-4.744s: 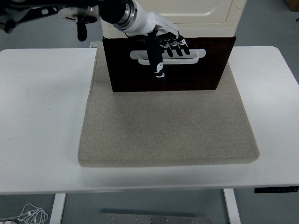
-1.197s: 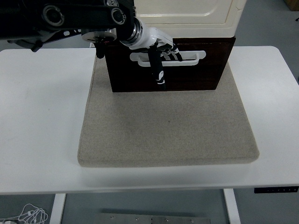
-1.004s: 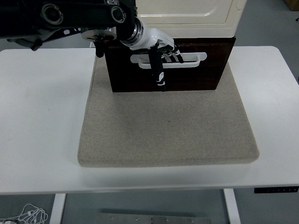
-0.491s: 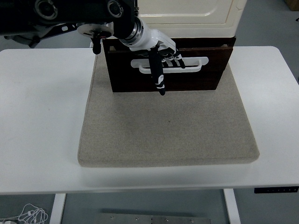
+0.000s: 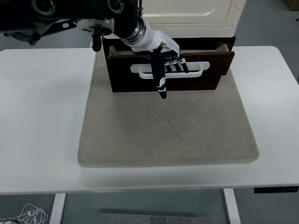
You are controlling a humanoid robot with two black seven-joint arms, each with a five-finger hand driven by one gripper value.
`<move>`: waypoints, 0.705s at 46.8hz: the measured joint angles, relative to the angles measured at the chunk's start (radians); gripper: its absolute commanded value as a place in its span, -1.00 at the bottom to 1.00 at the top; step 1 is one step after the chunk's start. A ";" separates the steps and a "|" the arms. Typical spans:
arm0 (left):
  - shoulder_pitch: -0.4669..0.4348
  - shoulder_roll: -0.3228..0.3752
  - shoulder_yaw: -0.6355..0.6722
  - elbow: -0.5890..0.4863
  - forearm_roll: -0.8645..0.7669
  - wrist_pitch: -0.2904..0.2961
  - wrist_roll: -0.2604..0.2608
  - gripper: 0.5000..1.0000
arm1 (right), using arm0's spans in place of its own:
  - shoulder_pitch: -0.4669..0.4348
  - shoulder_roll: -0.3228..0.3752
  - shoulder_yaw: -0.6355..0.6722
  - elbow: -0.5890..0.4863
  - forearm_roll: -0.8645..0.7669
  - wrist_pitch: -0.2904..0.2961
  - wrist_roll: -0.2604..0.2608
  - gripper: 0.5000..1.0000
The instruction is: Open the drawer under the combination cabinet
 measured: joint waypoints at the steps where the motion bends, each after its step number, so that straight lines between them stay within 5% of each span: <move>1: -0.001 0.001 -0.002 0.000 0.000 -0.003 0.000 1.00 | 0.000 0.000 0.000 0.000 0.000 0.000 0.000 0.70; 33: -0.019 0.014 -0.012 -0.029 0.000 -0.063 0.001 1.00 | 0.000 0.000 0.000 0.000 0.000 0.000 0.000 0.70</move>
